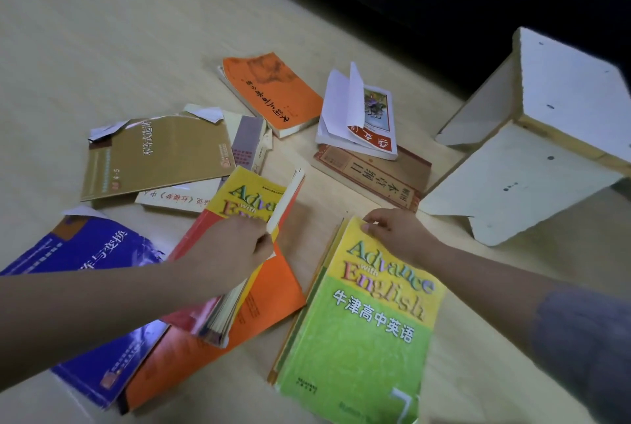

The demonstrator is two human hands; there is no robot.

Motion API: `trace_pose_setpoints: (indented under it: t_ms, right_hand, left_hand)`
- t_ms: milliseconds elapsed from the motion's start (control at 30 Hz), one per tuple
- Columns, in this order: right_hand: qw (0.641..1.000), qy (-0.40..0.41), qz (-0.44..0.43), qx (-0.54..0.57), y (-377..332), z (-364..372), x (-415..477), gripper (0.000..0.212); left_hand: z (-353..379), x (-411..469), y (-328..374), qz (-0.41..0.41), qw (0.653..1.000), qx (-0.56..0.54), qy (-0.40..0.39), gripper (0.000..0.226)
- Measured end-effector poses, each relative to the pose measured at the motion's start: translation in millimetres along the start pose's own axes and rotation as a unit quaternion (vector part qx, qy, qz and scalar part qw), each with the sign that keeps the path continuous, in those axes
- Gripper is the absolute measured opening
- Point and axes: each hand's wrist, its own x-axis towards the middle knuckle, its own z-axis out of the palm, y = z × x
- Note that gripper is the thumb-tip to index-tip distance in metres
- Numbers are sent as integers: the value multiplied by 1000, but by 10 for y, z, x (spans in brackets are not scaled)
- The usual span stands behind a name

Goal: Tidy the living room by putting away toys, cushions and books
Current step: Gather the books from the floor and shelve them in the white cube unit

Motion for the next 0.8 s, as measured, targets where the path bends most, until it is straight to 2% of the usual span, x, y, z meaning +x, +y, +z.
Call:
trace_pose_setpoints:
  t_ms: [233, 433, 533, 800]
  right_hand:
    - [998, 31, 7, -49, -82, 201, 30, 33]
    - [997, 57, 33, -45, -82, 189, 42, 32]
    - [993, 92, 69, -19, 49, 175, -20, 30]
    - [960, 201, 173, 94, 486, 334, -360, 30]
  left_hand:
    - [-10, -7, -14, -4, 1000, -16, -11, 40]
    - [20, -20, -21, 21, 995, -96, 4, 43]
    - [-9, -34, 176, 62, 994, -86, -3, 42]
    - [235, 125, 945, 168, 978, -100, -78, 39]
